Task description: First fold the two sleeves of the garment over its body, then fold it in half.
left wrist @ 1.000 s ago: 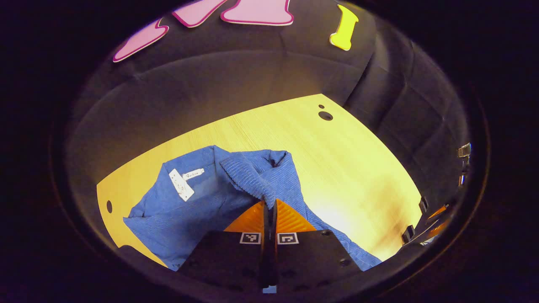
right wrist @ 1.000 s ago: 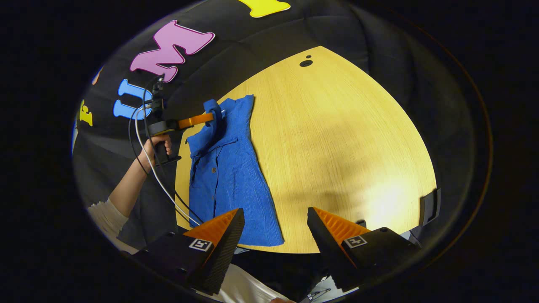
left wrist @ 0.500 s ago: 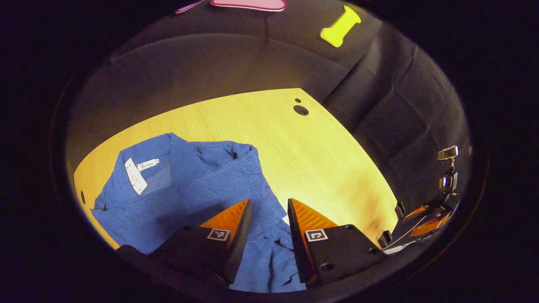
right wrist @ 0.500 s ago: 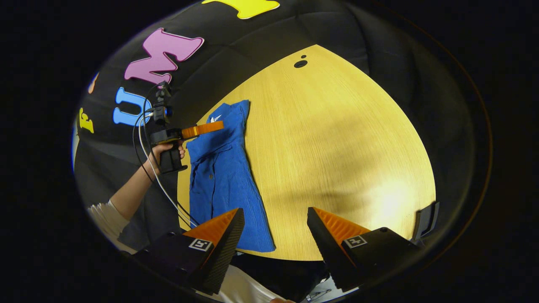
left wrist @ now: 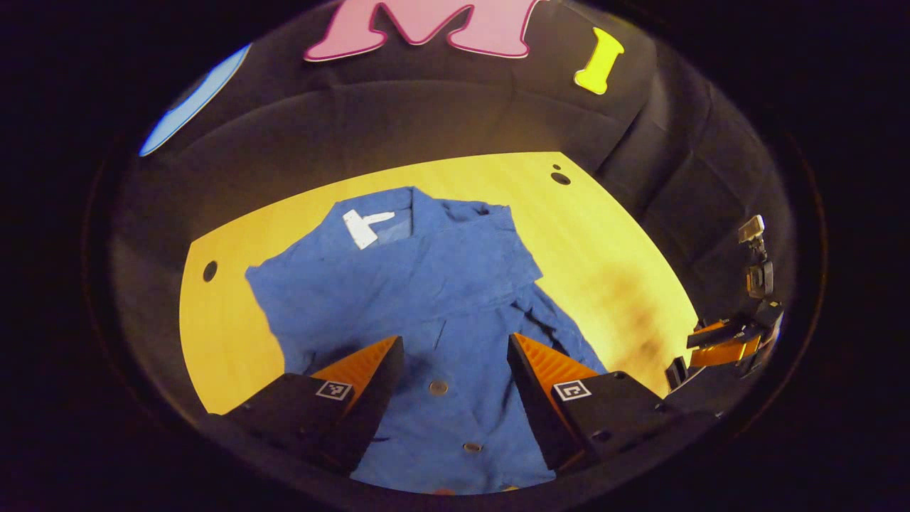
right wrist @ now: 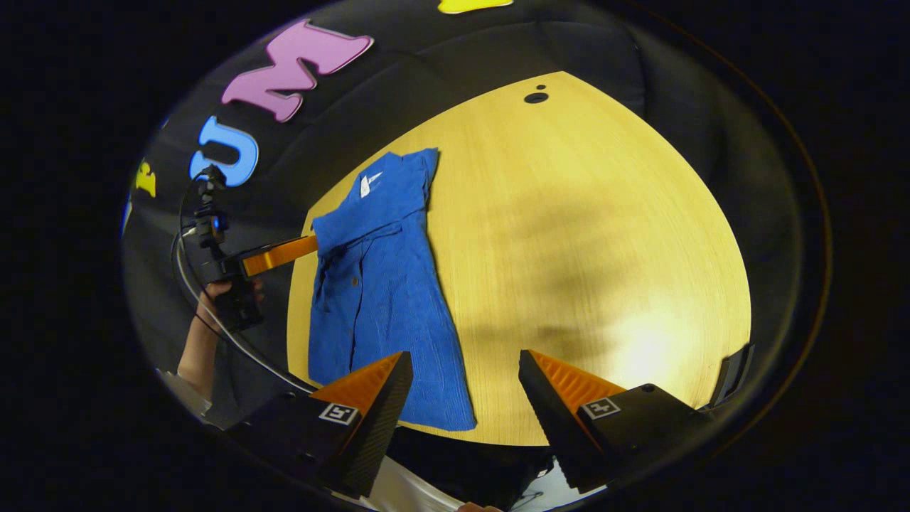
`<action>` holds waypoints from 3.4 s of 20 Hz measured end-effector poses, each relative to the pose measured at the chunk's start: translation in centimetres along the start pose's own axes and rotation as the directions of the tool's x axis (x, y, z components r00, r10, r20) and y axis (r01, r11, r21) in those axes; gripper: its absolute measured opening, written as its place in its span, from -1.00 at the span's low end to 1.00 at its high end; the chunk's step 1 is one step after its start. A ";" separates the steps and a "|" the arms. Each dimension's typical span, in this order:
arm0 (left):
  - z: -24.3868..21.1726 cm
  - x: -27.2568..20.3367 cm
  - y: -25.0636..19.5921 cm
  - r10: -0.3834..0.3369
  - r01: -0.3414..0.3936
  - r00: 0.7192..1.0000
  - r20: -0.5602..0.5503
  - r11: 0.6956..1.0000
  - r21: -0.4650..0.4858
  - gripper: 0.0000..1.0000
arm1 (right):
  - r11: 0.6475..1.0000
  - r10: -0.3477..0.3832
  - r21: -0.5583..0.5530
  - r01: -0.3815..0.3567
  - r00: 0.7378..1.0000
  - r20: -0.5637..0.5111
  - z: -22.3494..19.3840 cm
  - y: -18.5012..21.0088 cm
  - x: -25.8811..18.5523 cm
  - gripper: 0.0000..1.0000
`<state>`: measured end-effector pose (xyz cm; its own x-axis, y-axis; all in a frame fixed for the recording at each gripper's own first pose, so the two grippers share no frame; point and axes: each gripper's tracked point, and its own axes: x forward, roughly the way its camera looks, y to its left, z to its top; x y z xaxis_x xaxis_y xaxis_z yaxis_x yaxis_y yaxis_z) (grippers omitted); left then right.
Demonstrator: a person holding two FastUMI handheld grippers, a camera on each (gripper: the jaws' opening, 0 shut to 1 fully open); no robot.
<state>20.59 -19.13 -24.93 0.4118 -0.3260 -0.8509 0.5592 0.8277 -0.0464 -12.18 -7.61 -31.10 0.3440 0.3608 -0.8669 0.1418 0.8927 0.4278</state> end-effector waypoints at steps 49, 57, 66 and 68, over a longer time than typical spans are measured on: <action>-26.2 -2.6 7.1 -0.085 -0.006 0.967 -0.241 0.935 -0.355 -1.00 | 0.957 -0.273 -0.143 0.253 0.950 -0.150 -10.0 6.4 9.3 -0.89; -20.1 -6.9 8.9 -0.057 0.040 0.997 -0.045 0.948 -0.315 -1.00 | 0.953 -0.181 -0.233 0.195 0.980 0.082 -3.0 12.4 4.7 -0.89; -8.0 -13.9 12.3 0.016 0.029 0.989 0.150 0.956 -0.291 -1.00 | 0.957 -0.124 -0.216 0.195 0.944 0.305 12.0 17.0 0.2 -0.91; -3.8 -14.4 13.2 0.022 0.036 0.983 0.183 0.950 -0.310 -1.00 | 0.960 -0.115 -0.206 0.190 0.937 0.330 16.5 17.7 0.7 -0.91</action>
<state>19.25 -1.77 -15.26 0.5491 -0.3855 -0.7416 0.3228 0.9162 -0.2374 5.85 3.96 -19.90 0.6119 0.1463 -0.7773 0.0106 0.9811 0.1930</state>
